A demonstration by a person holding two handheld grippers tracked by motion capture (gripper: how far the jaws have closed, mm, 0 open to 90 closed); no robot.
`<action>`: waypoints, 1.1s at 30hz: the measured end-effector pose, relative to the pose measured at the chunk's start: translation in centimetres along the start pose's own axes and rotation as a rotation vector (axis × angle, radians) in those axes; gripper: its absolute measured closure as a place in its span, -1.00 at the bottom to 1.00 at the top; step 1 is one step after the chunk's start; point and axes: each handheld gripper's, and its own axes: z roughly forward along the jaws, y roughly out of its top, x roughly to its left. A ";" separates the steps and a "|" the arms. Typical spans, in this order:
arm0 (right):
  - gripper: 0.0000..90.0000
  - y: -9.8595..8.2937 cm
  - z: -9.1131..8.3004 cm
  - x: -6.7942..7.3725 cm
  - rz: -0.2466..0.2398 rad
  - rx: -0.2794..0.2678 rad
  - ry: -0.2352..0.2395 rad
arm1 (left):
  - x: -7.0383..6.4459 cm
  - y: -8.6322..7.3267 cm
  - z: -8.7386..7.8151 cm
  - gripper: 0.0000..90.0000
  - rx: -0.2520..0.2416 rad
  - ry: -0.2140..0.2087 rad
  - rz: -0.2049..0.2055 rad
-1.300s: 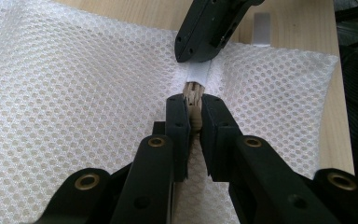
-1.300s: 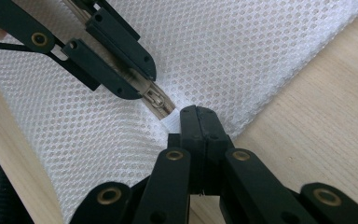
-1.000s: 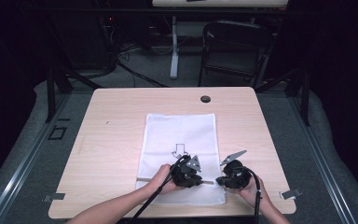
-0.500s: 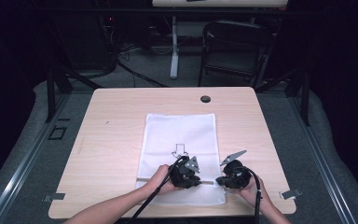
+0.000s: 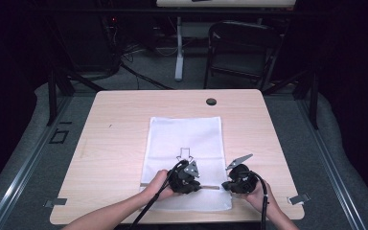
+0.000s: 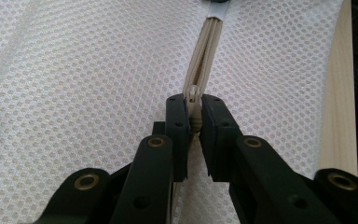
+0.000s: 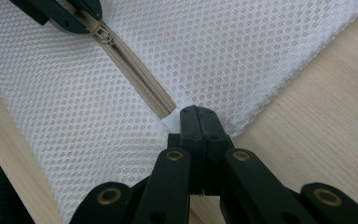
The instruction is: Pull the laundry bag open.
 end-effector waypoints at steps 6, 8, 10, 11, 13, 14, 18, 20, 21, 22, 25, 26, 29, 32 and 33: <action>1.00 0.1 0.0 0.0 0.008 0.008 0.005 | 0.0 -0.2 -0.1 0.83 -0.003 -0.009 -0.002; 1.00 0.2 0.0 -0.1 -0.002 0.017 0.001 | -0.1 -0.3 -0.3 0.83 0.002 -0.006 -0.003; 1.00 0.2 0.0 -0.1 -0.002 0.018 0.001 | -0.2 -0.4 -0.3 0.83 -0.006 -0.006 -0.001; 1.00 0.2 0.0 0.0 0.010 0.008 0.006 | -0.2 -0.4 -0.3 0.83 -0.001 -0.001 -0.001; 1.00 0.2 0.0 -0.1 0.009 0.011 0.007 | -0.1 -0.5 -0.4 0.83 -0.002 -0.010 -0.002; 1.00 0.2 0.0 -0.1 0.010 0.011 0.008 | 0.0 -0.6 -0.5 0.83 0.002 -0.006 -0.001; 1.00 0.1 0.0 -0.2 0.002 0.011 0.008 | 0.0 -1.1 -0.8 0.83 0.012 -0.002 -0.010; 1.00 0.2 0.0 -0.1 0.011 0.009 0.017 | 0.0 -1.2 -1.0 0.83 0.009 -0.001 -0.010; 1.00 0.2 0.1 -0.1 0.015 0.006 0.019 | 0.0 -1.2 -1.0 0.83 0.013 0.004 -0.004; 1.00 0.2 0.0 -0.1 0.012 0.008 0.021 | 0.0 -1.3 -1.0 0.83 0.014 0.003 -0.007; 1.00 0.2 0.1 -0.1 0.015 0.006 0.020 | 0.0 -1.6 -1.2 0.83 0.017 0.004 -0.011; 1.00 0.2 0.0 -0.2 0.009 0.013 0.020 | 0.0 -1.6 -1.2 0.83 0.010 0.002 -0.011; 1.00 0.2 0.0 -0.3 -0.003 0.024 0.016 | 0.0 -1.7 -1.3 0.83 0.015 0.004 -0.004; 1.00 0.1 0.0 -0.3 0.004 0.017 0.011 | 0.1 -1.9 -1.4 0.83 0.012 0.000 -0.011; 1.00 0.1 0.0 -0.3 0.004 0.016 0.011 | 0.1 -1.9 -1.5 0.83 0.011 0.002 -0.008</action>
